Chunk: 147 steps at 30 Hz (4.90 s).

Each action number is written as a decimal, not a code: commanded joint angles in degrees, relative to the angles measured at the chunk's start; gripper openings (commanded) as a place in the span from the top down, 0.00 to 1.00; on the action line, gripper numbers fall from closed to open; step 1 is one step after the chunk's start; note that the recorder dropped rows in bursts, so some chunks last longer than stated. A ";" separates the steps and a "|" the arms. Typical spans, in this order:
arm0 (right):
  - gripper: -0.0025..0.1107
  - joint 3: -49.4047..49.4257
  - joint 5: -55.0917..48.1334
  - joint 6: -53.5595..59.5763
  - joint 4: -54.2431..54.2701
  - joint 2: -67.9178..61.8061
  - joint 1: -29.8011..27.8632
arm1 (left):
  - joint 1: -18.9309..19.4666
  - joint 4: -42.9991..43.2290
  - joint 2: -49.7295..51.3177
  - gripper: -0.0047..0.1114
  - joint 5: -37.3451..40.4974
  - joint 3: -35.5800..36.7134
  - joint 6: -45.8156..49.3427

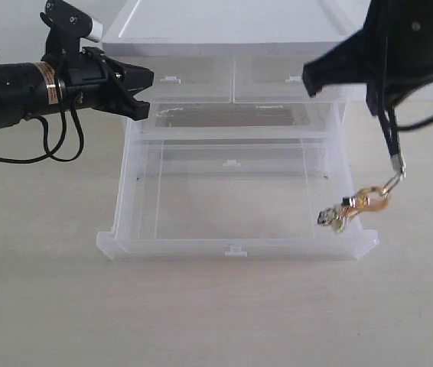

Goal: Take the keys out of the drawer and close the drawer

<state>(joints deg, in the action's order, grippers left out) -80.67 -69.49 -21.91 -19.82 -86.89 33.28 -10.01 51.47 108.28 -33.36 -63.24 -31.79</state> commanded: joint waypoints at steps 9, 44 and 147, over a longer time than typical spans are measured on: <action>0.98 16.93 15.30 0.81 11.98 3.53 3.39 | 1.45 -15.69 0.05 0.92 4.91 -2.17 -0.81; 0.98 30.53 38.78 20.52 31.33 1.08 8.15 | 1.45 -15.59 0.05 0.92 5.94 -2.17 -0.81; 0.98 18.28 38.97 8.03 -43.42 -11.05 1.74 | 1.45 -15.00 -2.36 0.92 4.87 -2.17 -1.86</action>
<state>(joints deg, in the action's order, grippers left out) -61.58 -25.97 -9.56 -59.62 -98.66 38.84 -10.11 51.12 106.55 -33.24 -63.24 -32.59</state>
